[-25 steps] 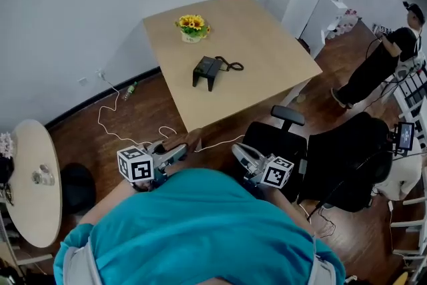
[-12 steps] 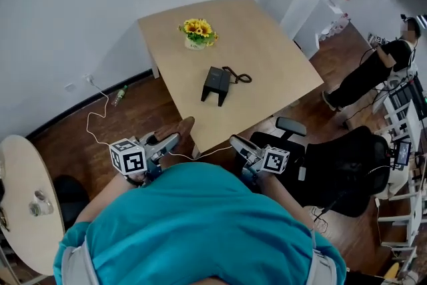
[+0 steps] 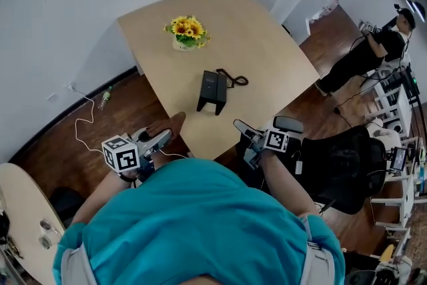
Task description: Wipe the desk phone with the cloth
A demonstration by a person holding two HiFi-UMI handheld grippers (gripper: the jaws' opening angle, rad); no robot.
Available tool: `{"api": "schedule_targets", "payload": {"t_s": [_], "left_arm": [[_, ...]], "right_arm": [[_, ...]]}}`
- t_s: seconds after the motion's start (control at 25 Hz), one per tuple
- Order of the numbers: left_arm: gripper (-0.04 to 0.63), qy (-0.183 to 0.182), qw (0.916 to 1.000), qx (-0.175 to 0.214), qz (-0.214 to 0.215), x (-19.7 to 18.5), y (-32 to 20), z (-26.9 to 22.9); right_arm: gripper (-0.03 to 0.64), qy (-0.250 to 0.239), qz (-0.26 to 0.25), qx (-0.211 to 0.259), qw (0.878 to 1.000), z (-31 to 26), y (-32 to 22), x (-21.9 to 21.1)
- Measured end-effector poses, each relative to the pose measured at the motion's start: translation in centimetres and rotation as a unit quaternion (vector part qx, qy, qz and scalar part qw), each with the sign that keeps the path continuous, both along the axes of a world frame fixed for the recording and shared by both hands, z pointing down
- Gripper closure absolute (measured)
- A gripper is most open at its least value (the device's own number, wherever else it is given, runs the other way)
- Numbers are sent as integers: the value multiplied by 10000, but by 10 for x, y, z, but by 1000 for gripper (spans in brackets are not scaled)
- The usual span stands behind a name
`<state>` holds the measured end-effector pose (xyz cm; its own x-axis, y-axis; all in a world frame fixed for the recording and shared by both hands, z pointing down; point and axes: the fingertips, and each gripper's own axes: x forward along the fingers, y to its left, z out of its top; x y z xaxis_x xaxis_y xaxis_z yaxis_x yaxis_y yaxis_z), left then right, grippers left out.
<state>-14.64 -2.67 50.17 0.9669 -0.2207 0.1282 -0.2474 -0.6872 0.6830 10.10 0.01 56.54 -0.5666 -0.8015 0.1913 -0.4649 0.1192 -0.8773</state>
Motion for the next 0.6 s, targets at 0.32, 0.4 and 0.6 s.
{"api": "schedule_targets", "payload": {"t_s": [0.32,0.4,0.6], "left_arm": [[506,-435,9950,-291,-854,65,-44,1],[506,-616,9928,-273,-990,76,-46,-2],[506,-886,9882,-395,-1186,70,-53,0]], "right_arm": [[355,-510,-765,-483,9946,86,-95,58],[335,-811,-1063,-505,9897,99,-119,55],[304,-1277,-1345,-808,9793,133,-156,36]]}}
